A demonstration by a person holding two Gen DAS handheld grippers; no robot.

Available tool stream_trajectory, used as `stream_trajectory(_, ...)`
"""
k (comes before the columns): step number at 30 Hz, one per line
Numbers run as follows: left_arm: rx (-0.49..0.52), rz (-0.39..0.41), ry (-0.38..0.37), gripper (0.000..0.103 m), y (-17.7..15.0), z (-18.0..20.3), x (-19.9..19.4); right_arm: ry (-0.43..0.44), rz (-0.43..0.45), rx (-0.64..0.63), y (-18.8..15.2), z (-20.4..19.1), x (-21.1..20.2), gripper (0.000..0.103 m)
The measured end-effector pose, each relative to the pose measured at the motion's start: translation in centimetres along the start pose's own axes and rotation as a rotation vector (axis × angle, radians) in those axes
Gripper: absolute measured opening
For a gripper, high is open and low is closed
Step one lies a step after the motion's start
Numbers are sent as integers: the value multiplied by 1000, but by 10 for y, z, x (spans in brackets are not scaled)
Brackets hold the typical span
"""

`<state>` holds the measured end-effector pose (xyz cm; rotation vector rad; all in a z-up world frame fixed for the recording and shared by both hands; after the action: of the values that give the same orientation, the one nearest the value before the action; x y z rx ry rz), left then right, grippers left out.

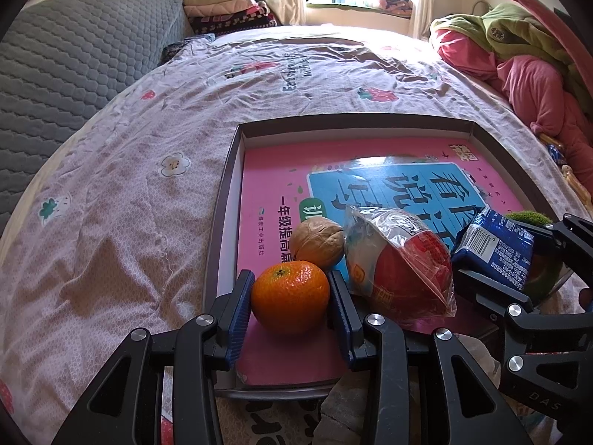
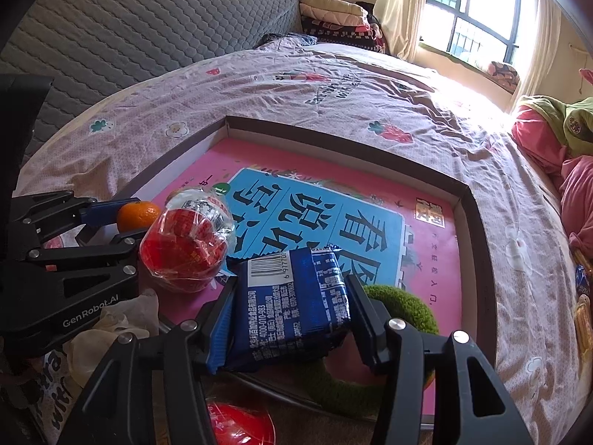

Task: Organize objects
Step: 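Open both tools, releasing the orange and blue packet, and pull back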

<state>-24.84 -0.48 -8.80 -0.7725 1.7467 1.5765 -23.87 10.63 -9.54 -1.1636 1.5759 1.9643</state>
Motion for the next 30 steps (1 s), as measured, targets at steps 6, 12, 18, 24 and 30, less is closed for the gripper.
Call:
stream_trajectory(6,-4,-10,-3,43,1,0,2,3,-9,1,1,0,0,56)
stream_trajectory(12,-18,-21,-12,48,1,-1,4,4,-17,7,1,1,-3,56)
stream_trajectory(18,-36,-10,-31,55,4,-4,-5,10,-15,19,3,3,-9,60)
stream_trajectory(24,-52,-6,-21,61,6,-9,-14,11,-7,16,4,2,-16,61)
stream_trajectory(30,-62,22,-7,61,9,-12,-34,9,28,9,10,2,-29,62)
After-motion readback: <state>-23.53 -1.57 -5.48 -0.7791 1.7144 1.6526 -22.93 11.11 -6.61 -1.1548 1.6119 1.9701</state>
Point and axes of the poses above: each gripper's, at about its wrist camera, not at the fingertips, and x roughly the way its jaws point, z to its right, y to its top, the point moved 7 cm from there along x, roughly the way its jaws point, and after that the axes turned 2 degrees about x, right-handed, at the moved point
